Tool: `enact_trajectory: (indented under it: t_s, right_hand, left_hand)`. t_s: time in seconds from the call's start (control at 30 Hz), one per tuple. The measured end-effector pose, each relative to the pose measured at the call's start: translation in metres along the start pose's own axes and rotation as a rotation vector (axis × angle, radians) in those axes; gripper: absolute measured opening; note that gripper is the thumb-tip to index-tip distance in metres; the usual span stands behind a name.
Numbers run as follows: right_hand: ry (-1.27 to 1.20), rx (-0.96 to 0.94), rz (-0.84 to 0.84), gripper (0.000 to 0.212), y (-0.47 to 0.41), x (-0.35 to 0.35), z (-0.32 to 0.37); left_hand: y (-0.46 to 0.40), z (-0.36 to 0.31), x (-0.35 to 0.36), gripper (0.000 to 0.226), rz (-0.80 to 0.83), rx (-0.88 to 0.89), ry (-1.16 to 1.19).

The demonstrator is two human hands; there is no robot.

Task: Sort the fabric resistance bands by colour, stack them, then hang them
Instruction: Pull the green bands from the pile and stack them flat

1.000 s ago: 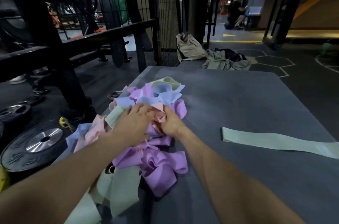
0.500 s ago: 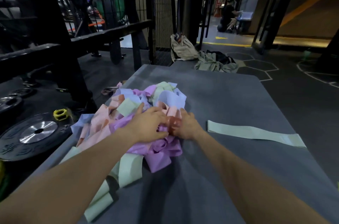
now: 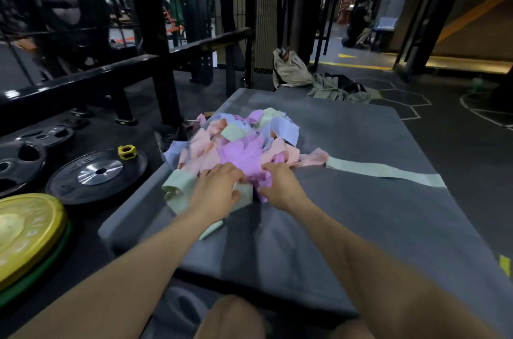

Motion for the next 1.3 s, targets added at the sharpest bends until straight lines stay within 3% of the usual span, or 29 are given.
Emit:
enact_trajectory:
  t_s: [0.07,0.23,0.4,0.53,0.77,0.9,1.1,1.2,1.3]
  right_hand:
    - [0.005,-0.027,0.018,0.012,0.013,0.013,0.01]
    - [0.008,-0.097,0.079,0.049,0.035,0.04,0.031]
    - [0.04,-0.094,0.067,0.051,0.04,0.047,0.038]
    - [0.07,-0.094,0.12,0.053,0.04,0.052,0.038]
    - [0.101,-0.131,0.062,0.033,0.039,0.04,0.041]
    - [-0.009,-0.148,0.032,0.048,0.038,0.013,0.06]
    - [-0.255,-0.176,0.008,0.053,0.039,-0.032,0.094]
    - [-0.353,-0.187,-0.011,0.054,0.041,-0.05,0.106]
    - [-0.343,-0.22,-0.067,0.04,0.043,-0.068,0.112]
  left_hand:
    - [0.022,0.013,0.001,0.031,-0.016,-0.028,-0.018]
    - [0.065,0.042,0.009,0.038,0.007,-0.114,-0.049]
    - [0.077,0.058,0.014,0.046,-0.052,-0.194,0.041]
    - [0.077,0.057,0.02,0.041,0.152,-0.216,0.006]
    - [0.063,0.054,-0.004,0.018,0.006,-0.338,0.306]
    - [0.041,0.044,-0.04,0.007,0.01,-0.331,0.534]
    - [0.021,0.015,-0.1,0.012,-0.12,-0.263,0.623]
    - [0.013,0.0,-0.119,0.009,-0.14,-0.263,0.818]
    - [0.007,-0.014,-0.133,0.013,-0.136,-0.264,0.985]
Point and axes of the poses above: each hand's wrist, its own y-axis away from the middle knuckle, its own x-axis out of the palm, z = x × y, the point moved 1 cm from there along -y, towards the middle knuckle, and after that the axes turned 8 degrees about -x, right-handed, at the moved point
